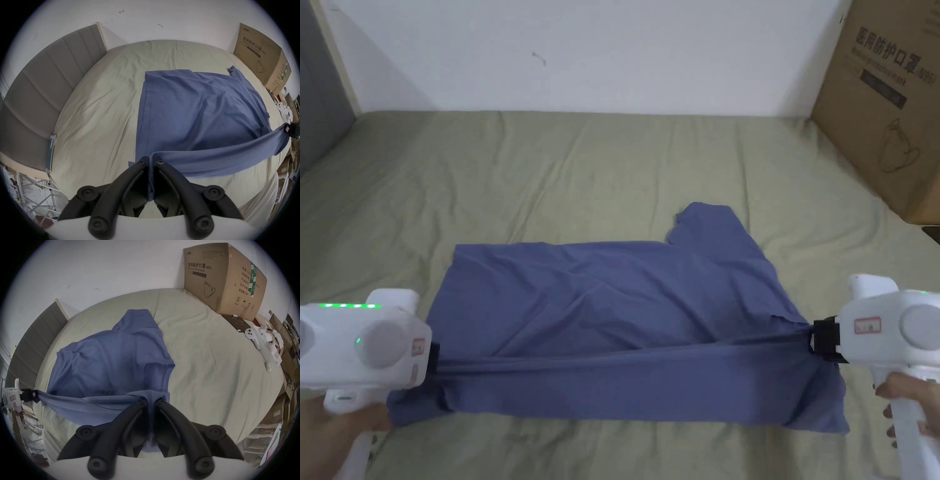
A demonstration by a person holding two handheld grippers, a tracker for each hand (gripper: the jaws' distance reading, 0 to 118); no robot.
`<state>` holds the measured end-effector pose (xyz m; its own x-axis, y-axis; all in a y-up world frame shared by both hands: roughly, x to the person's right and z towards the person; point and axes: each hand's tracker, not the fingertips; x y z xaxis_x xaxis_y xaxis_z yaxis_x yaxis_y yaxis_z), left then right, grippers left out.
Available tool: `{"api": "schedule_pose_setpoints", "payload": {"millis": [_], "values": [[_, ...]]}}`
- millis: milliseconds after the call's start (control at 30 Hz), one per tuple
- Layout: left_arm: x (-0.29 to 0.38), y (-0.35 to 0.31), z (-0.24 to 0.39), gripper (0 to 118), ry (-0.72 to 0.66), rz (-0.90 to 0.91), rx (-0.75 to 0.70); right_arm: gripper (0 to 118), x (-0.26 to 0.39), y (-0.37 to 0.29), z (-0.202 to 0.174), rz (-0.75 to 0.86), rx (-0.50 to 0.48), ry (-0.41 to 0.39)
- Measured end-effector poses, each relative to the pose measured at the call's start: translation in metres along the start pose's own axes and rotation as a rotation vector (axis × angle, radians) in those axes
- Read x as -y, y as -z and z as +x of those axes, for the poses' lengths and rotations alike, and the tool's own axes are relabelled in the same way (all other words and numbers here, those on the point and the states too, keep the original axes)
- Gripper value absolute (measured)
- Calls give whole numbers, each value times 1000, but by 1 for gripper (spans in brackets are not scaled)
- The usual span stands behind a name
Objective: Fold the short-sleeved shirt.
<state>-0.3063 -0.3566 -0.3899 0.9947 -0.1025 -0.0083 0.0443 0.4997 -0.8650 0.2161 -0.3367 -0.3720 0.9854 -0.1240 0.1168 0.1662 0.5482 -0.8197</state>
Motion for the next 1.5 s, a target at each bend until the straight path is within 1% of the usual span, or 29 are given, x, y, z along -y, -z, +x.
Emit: {"api": "schedule_pose_setpoints", "payload": {"millis": [167,200,233,267,300,333,367,400,433,467,533,567,600,667,700,767,800,867,900,1000,1033,1133,1200,1233,1267,1300,1333,1400,1500], "values": [[-40,37,6,4,-24,-41,19,7,-43,50,1,-53,35,50],[-45,42,7,5,-23,-43,19,7,-48,55,0,-54,45,90],[-48,45,7,5,-27,-46,17,7,-51,58,-1,-36,34,102],[-50,48,8,7,-28,-51,11,8,-52,62,-3,-27,26,92],[-50,50,7,21,-16,-57,-7,20,-54,63,-6,-26,30,80],[-50,50,5,39,5,-66,-42,42,-53,63,-11,-36,65,29],[-48,48,2,65,21,-79,-63,68,-51,61,-13,-38,90,-7],[-44,46,-2,99,23,-85,-59,89,-47,56,-14,-23,93,-37],[-36,38,-8,111,15,-66,-32,90,-41,46,-17,6,85,-69],[-31,31,-12,109,6,-37,3,90,-34,37,-18,15,76,-86],[-15,16,-20,103,-35,-46,16,88,-15,19,-18,14,62,-74],[-8,9,-22,96,-56,-53,21,80,-6,11,-19,15,54,-71],[5,0,-28,70,-93,-21,42,57,7,2,-20,27,40,-60],[30,-12,-29,10,-120,-4,47,14,29,-6,-23,38,65,-40],[43,-14,-29,2,-126,-9,40,7,41,-6,-24,23,98,-12],[60,-4,-33,2,-121,-25,17,1,58,-5,-26,-20,34,-6],[66,-1,-31,2,-111,-40,6,2,65,-2,-31,-30,12,-16],[73,8,-32,2,-123,-47,3,2,76,3,-42,-57,20,-59],[72,10,-33,12,-140,-43,8,2,79,7,-46,-58,19,-61],[60,16,-36,79,-196,-29,41,2,83,12,-53,-74,-9,-51],[55,22,-37,83,-201,-39,50,2,84,12,-54,-78,-17,-44],[41,37,-36,81,-223,-48,29,2,85,11,-61,-83,-14,-59],[35,53,-37,81,-231,-49,30,2,83,15,-56,-88,-11,-76],[34,63,-37,78,-232,-69,35,2,84,15,-55,-88,-9,-76],[35,70,-34,62,-231,-110,29,2,83,15,-52,-91,-7,-73],[37,77,-33,29,-222,-146,16,2,84,14,-50,-93,-6,-66],[37,72,-32,24,-209,-121,-33,2,84,13,-46,-93,-7,-57],[28,57,-28,6,-227,-114,3,2,82,10,-38,-89,-6,-46],[25,56,-30,4,-172,-111,3,3,77,8,-21,-66,6,-18]]}}
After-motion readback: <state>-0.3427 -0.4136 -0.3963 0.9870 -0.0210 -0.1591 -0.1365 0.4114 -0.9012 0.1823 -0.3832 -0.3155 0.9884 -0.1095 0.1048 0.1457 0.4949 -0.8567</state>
